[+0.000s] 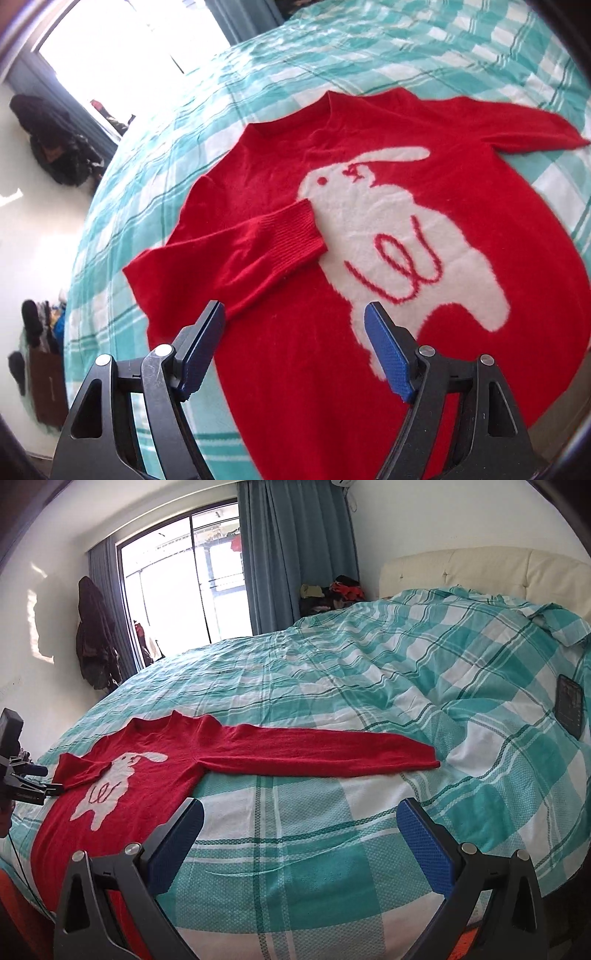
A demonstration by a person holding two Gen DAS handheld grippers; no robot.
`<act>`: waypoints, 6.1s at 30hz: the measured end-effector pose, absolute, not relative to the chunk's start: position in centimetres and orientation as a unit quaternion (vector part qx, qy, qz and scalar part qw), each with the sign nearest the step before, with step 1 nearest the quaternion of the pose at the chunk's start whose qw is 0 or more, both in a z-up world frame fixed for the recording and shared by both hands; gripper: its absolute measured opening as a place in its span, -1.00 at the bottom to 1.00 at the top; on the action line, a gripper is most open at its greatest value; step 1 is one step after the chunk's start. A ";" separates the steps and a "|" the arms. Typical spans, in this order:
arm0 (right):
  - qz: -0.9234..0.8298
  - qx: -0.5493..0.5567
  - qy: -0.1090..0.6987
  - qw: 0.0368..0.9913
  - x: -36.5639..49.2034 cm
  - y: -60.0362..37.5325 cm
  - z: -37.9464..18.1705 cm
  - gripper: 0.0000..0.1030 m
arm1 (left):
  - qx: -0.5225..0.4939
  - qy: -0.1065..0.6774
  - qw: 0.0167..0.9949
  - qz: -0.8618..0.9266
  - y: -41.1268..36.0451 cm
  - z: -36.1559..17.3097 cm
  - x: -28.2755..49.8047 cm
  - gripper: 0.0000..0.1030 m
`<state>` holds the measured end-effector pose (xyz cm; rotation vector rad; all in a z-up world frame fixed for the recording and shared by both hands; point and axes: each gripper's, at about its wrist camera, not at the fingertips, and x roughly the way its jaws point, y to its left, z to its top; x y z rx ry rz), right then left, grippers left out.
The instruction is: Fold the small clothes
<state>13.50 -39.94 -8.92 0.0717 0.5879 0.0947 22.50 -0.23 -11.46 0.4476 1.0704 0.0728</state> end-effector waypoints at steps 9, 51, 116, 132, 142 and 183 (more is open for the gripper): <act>0.044 0.069 0.310 0.947 14.0 -41.1 -9.6 1.00 | 0.167 0.516 0.833 0.113 2.7 -14.7 27.3 -0.54; 0.061 -0.043 0.362 0.929 15.4 -35.8 -11.6 1.00 | -0.291 0.408 0.813 0.295 26.6 -11.1 2.5 -0.08; 0.367 -0.022 0.415 0.832 33.0 -18.4 -8.6 0.99 | -0.054 0.474 0.879 0.003 9.4 -11.5 35.2 0.59; 0.300 0.077 0.452 0.837 53.1 -13.6 -22.3 0.70 | -0.088 0.447 0.883 0.110 15.7 -19.6 43.1 0.98; 0.290 -0.025 0.459 0.839 46.9 -15.7 -13.3 0.90 | -0.063 0.440 0.893 0.064 13.0 -11.3 33.3 0.92; -0.052 0.533 0.361 0.763 28.5 -56.7 -18.5 0.26 | -0.307 0.385 0.821 0.290 20.9 -16.3 0.3 0.93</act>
